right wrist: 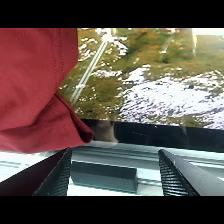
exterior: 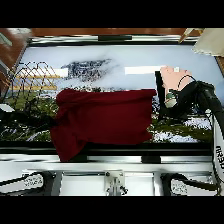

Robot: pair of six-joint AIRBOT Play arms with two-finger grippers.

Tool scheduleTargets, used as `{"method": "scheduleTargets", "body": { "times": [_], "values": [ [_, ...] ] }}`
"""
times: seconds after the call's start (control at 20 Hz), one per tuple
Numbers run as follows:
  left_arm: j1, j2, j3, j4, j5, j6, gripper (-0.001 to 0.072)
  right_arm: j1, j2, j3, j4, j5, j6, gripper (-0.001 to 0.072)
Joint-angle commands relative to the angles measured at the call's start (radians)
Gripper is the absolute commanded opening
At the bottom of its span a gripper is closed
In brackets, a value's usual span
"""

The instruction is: Fold the shirts.

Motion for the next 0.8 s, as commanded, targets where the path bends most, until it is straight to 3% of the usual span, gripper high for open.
{"method": "scheduleTargets", "body": {
  "times": [0.0, 0.1, 0.15, 0.25, 0.35, 0.75],
  "values": [
    [-0.048, -0.029, -0.007, 0.015, 0.101, 0.001, 0.0488, -0.001, 0.0, -0.001, -0.003, -0.005, 0.028, 0.0639],
    [-0.061, -0.027, -0.006, 0.014, 0.125, -0.024, 0.0142, -0.001, -0.001, -0.022, -0.019, -0.024, 0.047, 0.0639],
    [-0.063, -0.026, -0.006, 0.014, 0.123, -0.024, 0.009, -0.001, 0.0, -0.053, -0.017, -0.037, 0.047, 0.0639],
    [-0.062, -0.02, -0.006, 0.015, 0.109, -0.023, 0.0037, 0.0, 0.0, -0.146, 0.031, -0.034, 0.042, 0.0639],
    [-0.062, -0.011, -0.006, 0.015, 0.093, -0.023, 0.0036, 0.002, -0.001, -0.236, 0.135, 0.008, 0.004, 0.064],
    [-0.063, 0.056, -0.006, -0.011, 0.055, -0.023, 0.0037, 0.101, -0.001, -0.326, 0.219, 0.222, 0.014, 0.064]
  ]
}}
